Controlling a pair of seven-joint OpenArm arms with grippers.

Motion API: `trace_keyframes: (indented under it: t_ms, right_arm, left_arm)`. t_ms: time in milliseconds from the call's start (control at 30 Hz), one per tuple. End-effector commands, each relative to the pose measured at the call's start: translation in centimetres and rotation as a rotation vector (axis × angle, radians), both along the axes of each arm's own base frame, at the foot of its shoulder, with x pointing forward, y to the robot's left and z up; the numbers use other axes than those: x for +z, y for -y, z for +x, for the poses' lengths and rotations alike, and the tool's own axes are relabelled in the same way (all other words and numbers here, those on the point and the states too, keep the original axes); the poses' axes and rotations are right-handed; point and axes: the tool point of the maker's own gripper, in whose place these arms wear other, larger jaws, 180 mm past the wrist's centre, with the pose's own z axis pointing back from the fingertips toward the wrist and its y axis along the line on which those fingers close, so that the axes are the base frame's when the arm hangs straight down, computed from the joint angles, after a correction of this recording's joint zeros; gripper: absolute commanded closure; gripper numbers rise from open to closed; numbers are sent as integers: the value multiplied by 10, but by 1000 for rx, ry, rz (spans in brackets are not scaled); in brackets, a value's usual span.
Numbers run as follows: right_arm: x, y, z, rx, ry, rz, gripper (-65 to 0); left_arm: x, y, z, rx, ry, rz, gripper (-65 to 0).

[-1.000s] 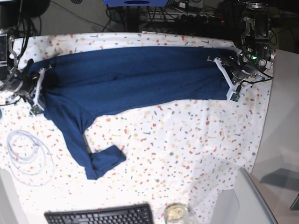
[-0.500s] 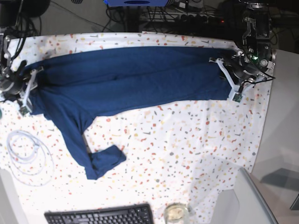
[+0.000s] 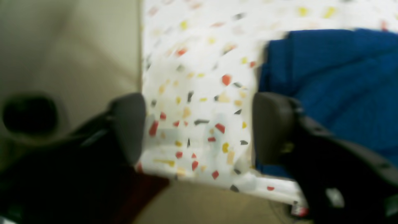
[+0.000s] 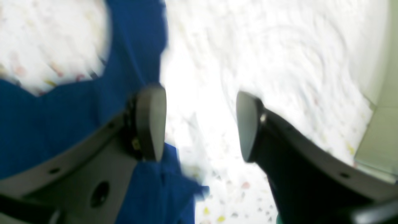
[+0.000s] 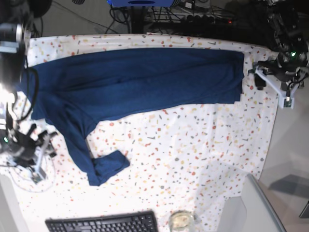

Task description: Layout the t-shirt on the table in an organized manner, then fold the t-shirt properly

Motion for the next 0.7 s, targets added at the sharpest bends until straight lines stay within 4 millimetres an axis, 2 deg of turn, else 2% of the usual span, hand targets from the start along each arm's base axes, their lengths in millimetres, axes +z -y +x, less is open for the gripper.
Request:
trace_keyframes:
  t_ms: [0,100,167,233,333,433,533,567,600,667]
  right_arm:
    - [12,-2,24,-2,36,30,-341]
    - [-3,-26,51,-16,27,135,-341]
    - [-12,-30,65,-73,46,167,-342]
    - [-24,-26,69,-116,55,161,-342]
    - [-41,-30,63,-127,59,152,-342]
    - [-49,-31,58,-131,54,138,-336]
    - [-62,-33,45,-129,28,141,-324]
    - [-65,-34,42,-129,23,143,-300]
    - [-67,-34,41,-130,21,144,-246]
    - [-67,-34,40,-134,20,149,-93]
  left_arm:
    - [8,-9,0,27,27,13,-313]
    - [10,-23,-12,104,39,12,0]
    - [12,-31,-19,135,42,19,0]
    - [10,-35,-26,153,32,20,0]
    - [7,-36,-32,148,15,26,0]
    - [5,-37,-37,153,4,27,0]
    - [1,-37,-41,156,-9,22,0]
    - [-1,-37,-42,159,-15,18,0]
    - [-5,-37,-43,163,-22,10,0]
    - [-11,-37,-46,171,-36,-1,0]
